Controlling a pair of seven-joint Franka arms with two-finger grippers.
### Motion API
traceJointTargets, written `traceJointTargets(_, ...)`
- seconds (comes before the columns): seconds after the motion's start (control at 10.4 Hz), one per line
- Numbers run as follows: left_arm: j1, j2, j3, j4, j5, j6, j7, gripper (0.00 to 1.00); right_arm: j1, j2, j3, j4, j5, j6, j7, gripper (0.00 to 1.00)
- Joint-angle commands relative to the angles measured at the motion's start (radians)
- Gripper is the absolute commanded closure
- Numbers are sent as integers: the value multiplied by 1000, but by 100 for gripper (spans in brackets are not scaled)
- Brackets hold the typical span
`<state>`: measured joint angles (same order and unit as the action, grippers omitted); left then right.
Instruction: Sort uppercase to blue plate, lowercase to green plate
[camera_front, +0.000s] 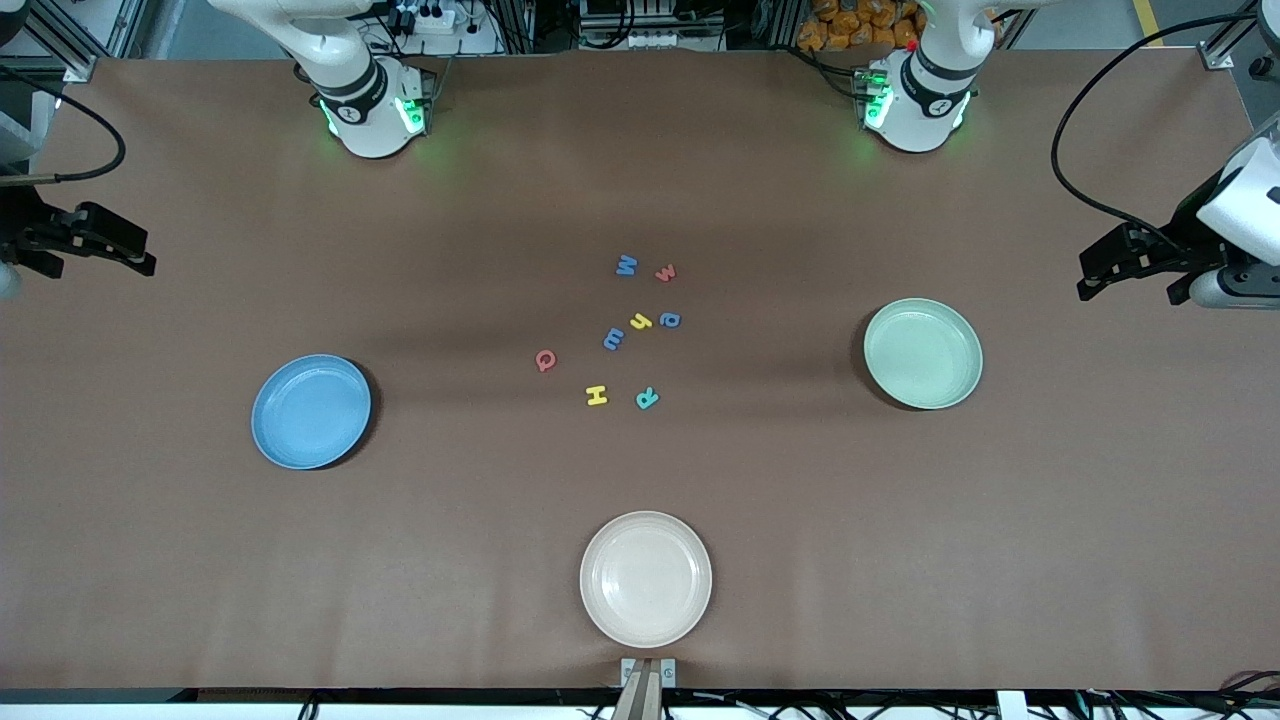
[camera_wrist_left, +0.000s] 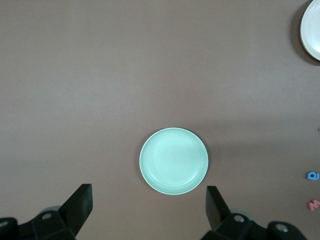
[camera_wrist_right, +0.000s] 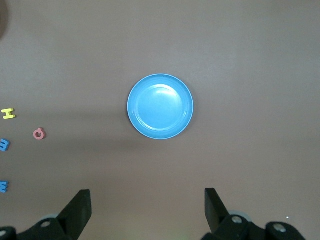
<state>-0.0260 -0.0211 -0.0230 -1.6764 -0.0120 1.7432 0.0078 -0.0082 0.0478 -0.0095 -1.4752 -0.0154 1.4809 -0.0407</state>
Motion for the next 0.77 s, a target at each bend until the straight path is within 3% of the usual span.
traceJointTargets(0.0,-6,-20,8,-17,3,10,-12,0,-16,-17,5,-8,-11,5,-8,0)
traceJointTargets(0.68,-6,-19,21,-16,1,12,-14,0,-35,-14,8,-10,5,2,-7,0)
